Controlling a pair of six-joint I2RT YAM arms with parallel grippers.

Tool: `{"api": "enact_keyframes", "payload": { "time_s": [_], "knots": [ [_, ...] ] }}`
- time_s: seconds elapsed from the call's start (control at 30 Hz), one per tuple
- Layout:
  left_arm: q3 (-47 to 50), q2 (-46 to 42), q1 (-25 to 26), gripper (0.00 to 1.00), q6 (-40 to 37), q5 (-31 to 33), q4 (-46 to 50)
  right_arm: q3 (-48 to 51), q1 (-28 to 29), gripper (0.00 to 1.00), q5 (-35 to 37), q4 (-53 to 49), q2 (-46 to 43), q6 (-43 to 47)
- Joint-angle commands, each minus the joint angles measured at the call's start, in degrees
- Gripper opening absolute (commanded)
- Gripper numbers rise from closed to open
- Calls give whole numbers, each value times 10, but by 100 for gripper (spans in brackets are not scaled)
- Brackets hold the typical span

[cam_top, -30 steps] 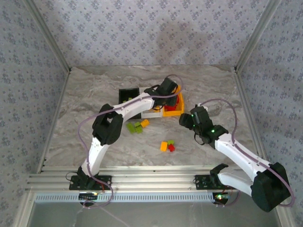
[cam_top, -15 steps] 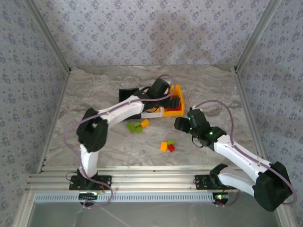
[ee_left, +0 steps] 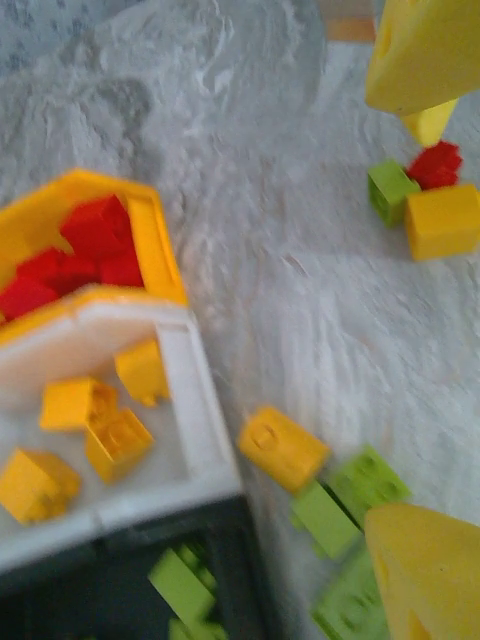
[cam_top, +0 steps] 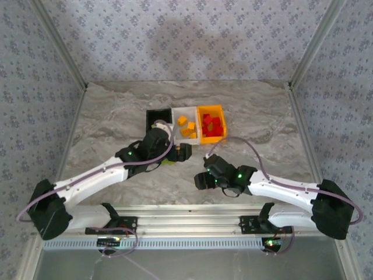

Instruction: Sort the legos into containers by color

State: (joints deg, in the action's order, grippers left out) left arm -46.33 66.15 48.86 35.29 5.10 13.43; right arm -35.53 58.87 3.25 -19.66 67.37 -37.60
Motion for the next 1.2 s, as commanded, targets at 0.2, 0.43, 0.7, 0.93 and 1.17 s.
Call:
{"api": "enact_keyframes", "payload": {
  "time_s": [0.2, 0.43, 0.7, 0.93, 1.17],
  "knots": [
    [62, -100, -1, 100, 32, 74, 58, -47, 49, 73, -7, -41, 108, -32],
    [74, -120, -3, 100, 31, 88, 72, -93, 32, 73, 60, -78, 174, -49],
    [93, -157, -8, 100, 28, 101, 84, -135, 20, 64, 104, -97, 252, -48],
    [103, -172, -13, 100, 27, 106, 89, -164, 23, 37, 109, -69, 244, -14],
    [118, -184, -15, 100, 34, 122, 94, -251, -22, 27, 91, -68, 212, 59]
  ]
}}
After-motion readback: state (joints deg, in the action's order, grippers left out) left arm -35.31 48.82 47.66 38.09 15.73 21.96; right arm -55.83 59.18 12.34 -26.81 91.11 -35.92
